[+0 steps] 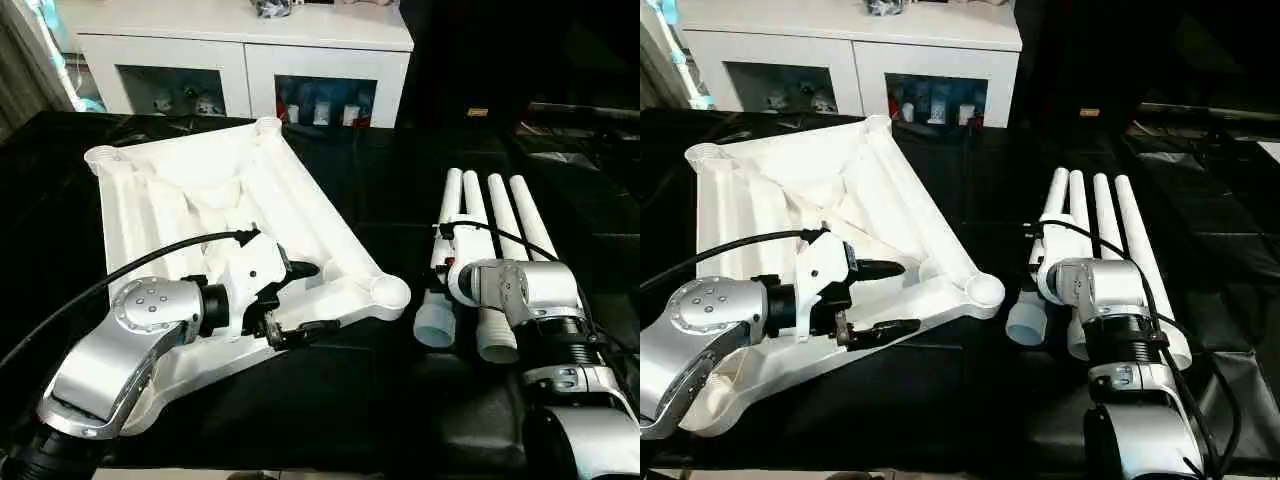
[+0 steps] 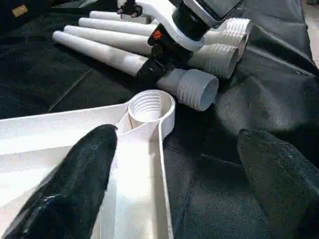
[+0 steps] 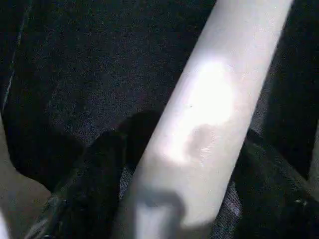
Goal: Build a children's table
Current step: Pick table leg
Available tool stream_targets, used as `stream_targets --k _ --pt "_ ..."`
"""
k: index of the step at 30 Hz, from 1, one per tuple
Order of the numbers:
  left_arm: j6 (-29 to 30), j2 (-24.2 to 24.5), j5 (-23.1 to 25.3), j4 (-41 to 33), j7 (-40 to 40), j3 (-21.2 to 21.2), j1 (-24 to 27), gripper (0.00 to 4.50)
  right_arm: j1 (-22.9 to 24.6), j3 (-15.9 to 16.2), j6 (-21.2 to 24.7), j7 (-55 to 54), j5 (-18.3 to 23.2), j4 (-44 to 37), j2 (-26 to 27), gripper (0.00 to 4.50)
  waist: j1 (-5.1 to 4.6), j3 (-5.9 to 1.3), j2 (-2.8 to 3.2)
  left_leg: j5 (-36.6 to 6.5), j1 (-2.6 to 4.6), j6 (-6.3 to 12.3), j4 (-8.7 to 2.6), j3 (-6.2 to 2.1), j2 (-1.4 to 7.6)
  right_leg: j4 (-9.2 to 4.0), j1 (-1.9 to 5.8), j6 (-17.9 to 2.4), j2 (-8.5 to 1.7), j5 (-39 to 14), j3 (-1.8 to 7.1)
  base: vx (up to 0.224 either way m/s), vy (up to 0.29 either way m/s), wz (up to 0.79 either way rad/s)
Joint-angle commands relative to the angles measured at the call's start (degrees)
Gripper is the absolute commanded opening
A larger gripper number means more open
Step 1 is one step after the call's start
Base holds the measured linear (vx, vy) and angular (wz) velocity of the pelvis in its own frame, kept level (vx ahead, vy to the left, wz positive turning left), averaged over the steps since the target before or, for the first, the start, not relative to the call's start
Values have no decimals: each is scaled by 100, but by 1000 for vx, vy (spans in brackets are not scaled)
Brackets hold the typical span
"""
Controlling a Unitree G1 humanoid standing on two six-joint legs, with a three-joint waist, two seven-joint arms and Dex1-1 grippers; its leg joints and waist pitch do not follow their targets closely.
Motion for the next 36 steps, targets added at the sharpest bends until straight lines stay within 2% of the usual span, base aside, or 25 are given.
stream_targets --k 1,12,17,22,24,26,29,30,32,33,35,36 --pt "62 34 -19 -125 26 -51 -81 449 -7 -101 51 -111 29 182 23 292 -7 -363 0 -573 162 -278 -422 -157 456 -347 160 -1172 -465 101 228 0 0 0" --pt "120 37 -80 -103 49 -33 -118 450 -2 -286 108 -145 129 224 94 200 -10 -350 -4 -704 162 -294 -436 -162 459 -364 152 -1160 -467 -149 228 0 0 0" --pt "121 5 -83 -77 110 24 -123 450 -24 -437 137 -210 195 135 120 187 -3 -355 -2 -708 168 -314 -435 -163 460 -362 148 -1139 -466 -156 227 0 0 0" --pt "-2 -149 65 163 497 236 -249 450 -187 -798 204 -217 460 -289 145 184 1 -363 -11 -613 152 -275 -422 -160 448 -352 169 -1119 -459 20 232 0 0 0" --pt "65 -338 21 309 783 436 -333 450 -237 -841 183 -174 548 -489 131 183 5 -371 -2 -550 146 -250 -411 -159 445 -347 170 -1139 -459 133 229 0 0 0" --pt "10 -413 32 377 911 519 -387 450 -269 -928 94 -110 659 -606 152 183 11 -376 -18 -503 138 -208 -407 -161 445 -339 176 -1144 -460 198 228 0 0 0" --pt "-43 -829 273 743 1864 894 -713 450 -360 -1196 -478 244 1077 -1046 220 182 8 -382 -25 -507 116 -110 -395 -165 452 -333 187 -1159 -461 289 226 0 0 0" --pt "-95 -952 362 840 2160 986 -787 450 -365 -1232 -616 352 1162 -1135 234 182 25 -380 -21 -529 128 -94 -386 -160 462 -339 174 -1150 -468 291 231 0 0 0" --pt "230 -1204 387 986 2637 1162 -979 450 -279 -1185 -1092 859 1380 -1397 270 182 29 -396 -10 -551 118 -34 -365 -164 470 -327 193 -1172 -486 388 230 0 0 0" --pt "584 -1359 318 1066 2823 1261 -1155 450 -224 -1141 -1149 1105 1504 -1536 285 182 31 -395 -25 -489 118 25 -363 -161 462 -317 196 -1190 -471 480 222 0 0 0" --pt "746 -1888 -205 1168 3160 1691 -1492 450 -65 -1070 -1057 1607 1845 -1895 336 182 52 -396 -26 -384 109 144 -342 -160 452 -321 208 -1356 -484 576 219 0 0 0" --pt "776 -1977 -338 1170 3184 1767 -1544 450 -27 -1062 -1001 1716 1944 -1982 346 182 72 -400 -27 -362 105 182 -334 -172 458 -330 210 -1412 -493 615 214 0 0 0"
